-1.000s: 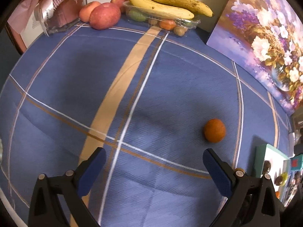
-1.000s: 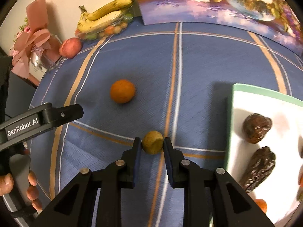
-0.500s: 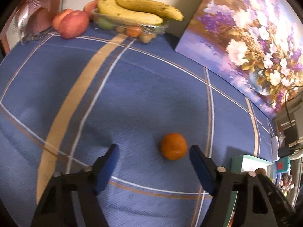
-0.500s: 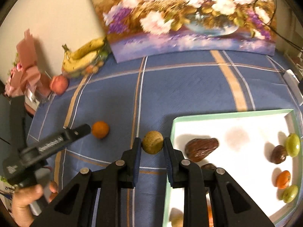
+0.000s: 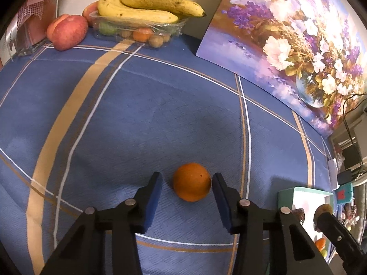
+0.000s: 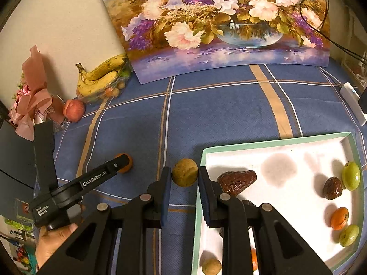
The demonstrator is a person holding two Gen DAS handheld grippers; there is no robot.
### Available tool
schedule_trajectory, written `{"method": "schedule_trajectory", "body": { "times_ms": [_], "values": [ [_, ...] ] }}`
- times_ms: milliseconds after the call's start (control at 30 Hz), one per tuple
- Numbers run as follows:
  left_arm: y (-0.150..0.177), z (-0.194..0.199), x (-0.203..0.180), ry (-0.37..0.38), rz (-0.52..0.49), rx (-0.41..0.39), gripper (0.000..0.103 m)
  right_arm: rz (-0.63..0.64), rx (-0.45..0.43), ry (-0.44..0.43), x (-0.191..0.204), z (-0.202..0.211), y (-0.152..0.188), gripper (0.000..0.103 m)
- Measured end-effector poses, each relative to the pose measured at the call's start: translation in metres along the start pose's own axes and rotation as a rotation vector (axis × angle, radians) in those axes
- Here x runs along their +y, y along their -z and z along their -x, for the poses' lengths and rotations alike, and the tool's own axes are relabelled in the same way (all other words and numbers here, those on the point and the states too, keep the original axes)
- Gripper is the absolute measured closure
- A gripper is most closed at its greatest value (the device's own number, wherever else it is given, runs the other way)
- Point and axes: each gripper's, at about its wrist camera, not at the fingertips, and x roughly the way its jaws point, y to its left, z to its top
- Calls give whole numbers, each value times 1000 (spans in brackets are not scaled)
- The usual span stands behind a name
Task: Organize fruits
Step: 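Close left tool on the tangerine while right tool grasps the tan fruit, then carry the tangerine in left tool while right tool carries tan fruit over tray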
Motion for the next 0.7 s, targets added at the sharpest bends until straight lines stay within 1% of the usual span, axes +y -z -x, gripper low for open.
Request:
{"method": "schedule_trajectory", "body": {
  "times_ms": [33,133,167,300,367,567,700],
  "values": [
    [0,0,-1,3,-2,-2,57,-2,0,-1,0,0,0,79],
    [1,-2,-5,6,-14,-9,65,-7,0,-3,-2,1,0,79],
    [1,-2,-5,5,-16,-9,66,-7,0,-3,-2,1,0,79],
    [0,1,-6,28,-10,-16,67,-14,-3,1,-4,2,0,79],
    [-1,6,-9,24,-18,-24,67,-20,-5,1,-6,3,-1,79],
    [-6,31,-23,31,-41,-51,67,-37,-15,4,-11,13,0,79],
    [-8,49,-35,22,-64,-60,67,-49,-20,16,-17,23,2,79]
  ]
}}
